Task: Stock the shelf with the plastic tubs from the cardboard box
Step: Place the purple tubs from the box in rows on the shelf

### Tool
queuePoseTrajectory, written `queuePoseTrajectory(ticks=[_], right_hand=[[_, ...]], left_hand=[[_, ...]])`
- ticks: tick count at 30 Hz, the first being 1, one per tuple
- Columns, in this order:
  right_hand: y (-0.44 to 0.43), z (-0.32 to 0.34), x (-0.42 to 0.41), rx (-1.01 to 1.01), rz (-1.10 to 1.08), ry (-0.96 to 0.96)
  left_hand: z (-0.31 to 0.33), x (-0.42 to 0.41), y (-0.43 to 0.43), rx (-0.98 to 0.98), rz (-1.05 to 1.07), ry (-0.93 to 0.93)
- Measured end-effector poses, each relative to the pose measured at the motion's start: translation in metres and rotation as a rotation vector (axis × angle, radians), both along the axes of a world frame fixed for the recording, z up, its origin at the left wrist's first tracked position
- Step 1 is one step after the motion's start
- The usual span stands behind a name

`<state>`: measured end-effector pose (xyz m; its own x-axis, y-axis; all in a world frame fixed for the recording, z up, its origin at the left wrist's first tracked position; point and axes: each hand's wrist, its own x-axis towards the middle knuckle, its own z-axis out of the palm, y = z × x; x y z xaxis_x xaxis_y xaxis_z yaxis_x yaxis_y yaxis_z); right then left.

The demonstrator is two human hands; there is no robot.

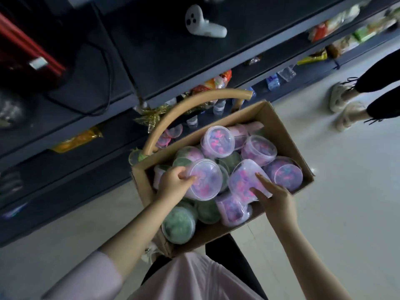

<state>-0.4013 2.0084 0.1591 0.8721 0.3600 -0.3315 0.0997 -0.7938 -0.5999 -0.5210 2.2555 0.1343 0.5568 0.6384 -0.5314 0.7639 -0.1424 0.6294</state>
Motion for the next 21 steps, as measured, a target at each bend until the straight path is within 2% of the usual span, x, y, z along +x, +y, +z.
queuePoseTrajectory(ticks=[9, 16, 21], right_hand=[[0.098, 0.115, -0.082, 0.417, 0.042, -0.105], [0.2, 0.233, -0.199, 0.684, 0.34, -0.223], [0.281, 0.323, -0.258, 0.87, 0.572, -0.261]], left_hand=[[0.124, -0.15, 0.076, -0.207, 0.489, -0.441], [0.248, -0.309, 0.147, -0.127, 0.571, -0.712], [0.342, -0.396, 0.189, 0.033, 0.631, -0.879]])
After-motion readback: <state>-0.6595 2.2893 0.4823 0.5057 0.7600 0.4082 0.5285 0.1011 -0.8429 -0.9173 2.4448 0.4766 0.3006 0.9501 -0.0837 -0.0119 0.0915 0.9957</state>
